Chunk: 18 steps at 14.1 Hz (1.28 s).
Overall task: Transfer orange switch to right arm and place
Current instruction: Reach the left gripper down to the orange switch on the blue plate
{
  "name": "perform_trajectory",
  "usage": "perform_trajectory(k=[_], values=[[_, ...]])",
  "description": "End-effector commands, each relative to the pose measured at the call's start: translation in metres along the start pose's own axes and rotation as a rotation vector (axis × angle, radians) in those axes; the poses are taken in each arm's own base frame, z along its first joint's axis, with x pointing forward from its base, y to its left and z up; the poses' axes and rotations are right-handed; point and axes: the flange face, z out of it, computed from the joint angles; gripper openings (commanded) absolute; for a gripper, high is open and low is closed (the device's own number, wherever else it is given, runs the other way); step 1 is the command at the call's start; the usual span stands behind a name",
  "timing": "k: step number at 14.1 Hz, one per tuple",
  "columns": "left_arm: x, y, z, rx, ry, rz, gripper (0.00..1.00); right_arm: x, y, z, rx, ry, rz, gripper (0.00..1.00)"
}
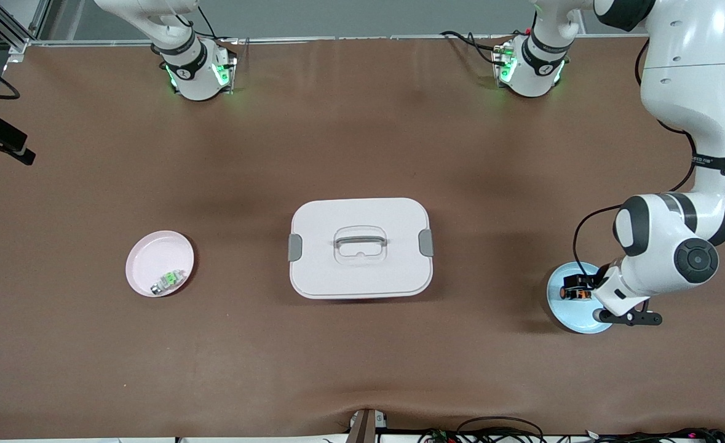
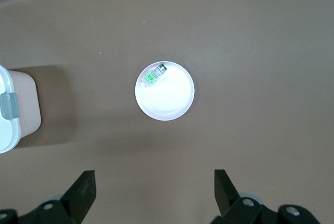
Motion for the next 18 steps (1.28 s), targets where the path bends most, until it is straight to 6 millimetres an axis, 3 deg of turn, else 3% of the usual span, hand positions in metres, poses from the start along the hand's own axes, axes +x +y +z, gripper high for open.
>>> perform_trajectory(k=[1,5,8,11,18], values=[[0.006,-0.011,0.008,0.015,0.042,0.001,1.0,-0.002,0.001,-0.005,0.009,0.009,0.007,1.0],[0.006,-0.008,0.019,0.011,0.053,0.008,1.0,-0.001,0.001,-0.004,0.01,0.006,0.008,1.0],[0.001,0.009,0.027,-0.006,0.036,0.029,1.0,-0.001,0.002,-0.004,0.01,0.006,0.011,1.0],[0.0,0.014,0.034,-0.004,0.027,0.05,1.0,-0.001,0.002,-0.004,0.01,0.006,0.01,1.0],[-0.002,-0.005,0.044,0.0,0.037,0.134,1.0,-0.001,0.002,-0.004,0.01,0.007,0.01,1.0]])
